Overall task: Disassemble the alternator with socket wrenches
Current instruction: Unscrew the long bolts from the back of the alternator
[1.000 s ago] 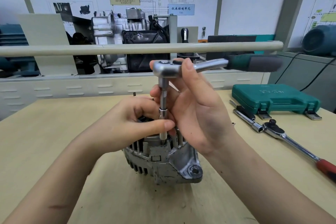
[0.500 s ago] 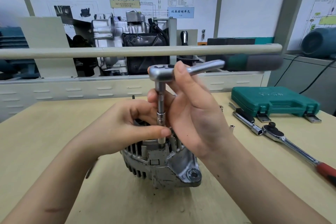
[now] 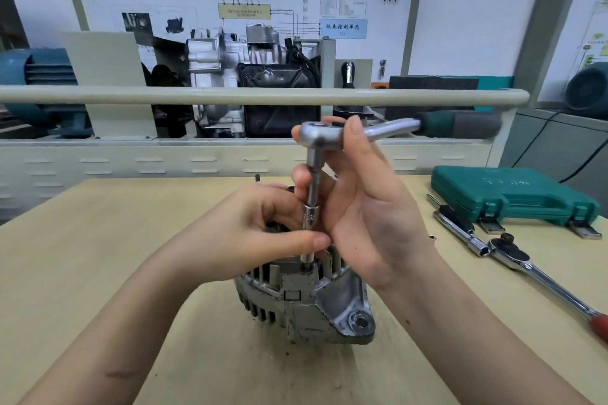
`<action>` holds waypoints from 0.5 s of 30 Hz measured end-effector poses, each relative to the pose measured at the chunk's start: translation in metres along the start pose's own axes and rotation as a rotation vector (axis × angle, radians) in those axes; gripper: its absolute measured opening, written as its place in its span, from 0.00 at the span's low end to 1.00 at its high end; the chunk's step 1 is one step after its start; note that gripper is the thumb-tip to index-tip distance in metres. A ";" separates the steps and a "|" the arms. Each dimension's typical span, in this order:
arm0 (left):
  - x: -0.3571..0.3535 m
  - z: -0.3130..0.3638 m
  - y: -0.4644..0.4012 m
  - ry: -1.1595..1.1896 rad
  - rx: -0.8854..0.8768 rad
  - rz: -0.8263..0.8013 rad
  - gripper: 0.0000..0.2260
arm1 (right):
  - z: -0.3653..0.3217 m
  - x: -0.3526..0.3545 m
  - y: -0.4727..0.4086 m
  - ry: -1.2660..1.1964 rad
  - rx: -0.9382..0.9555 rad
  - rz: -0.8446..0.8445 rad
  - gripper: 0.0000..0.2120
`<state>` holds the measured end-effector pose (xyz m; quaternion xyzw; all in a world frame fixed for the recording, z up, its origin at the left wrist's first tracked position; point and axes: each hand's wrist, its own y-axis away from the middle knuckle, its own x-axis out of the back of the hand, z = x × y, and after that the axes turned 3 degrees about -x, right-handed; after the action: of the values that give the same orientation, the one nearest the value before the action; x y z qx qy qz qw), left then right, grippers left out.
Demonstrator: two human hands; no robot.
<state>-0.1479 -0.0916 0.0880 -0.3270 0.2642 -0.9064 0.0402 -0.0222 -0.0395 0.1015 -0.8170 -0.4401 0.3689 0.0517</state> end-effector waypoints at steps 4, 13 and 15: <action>-0.001 0.000 0.001 0.027 0.008 0.009 0.17 | 0.000 0.000 0.003 -0.019 0.028 -0.048 0.18; 0.000 -0.001 0.001 0.086 0.037 0.005 0.11 | -0.001 0.000 -0.002 -0.071 -0.057 0.024 0.18; 0.000 -0.002 0.001 0.084 0.030 0.001 0.13 | -0.001 0.000 -0.001 -0.058 -0.054 0.015 0.17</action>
<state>-0.1495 -0.0917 0.0862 -0.2877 0.2522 -0.9233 0.0342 -0.0223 -0.0385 0.1025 -0.8104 -0.4449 0.3809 0.0141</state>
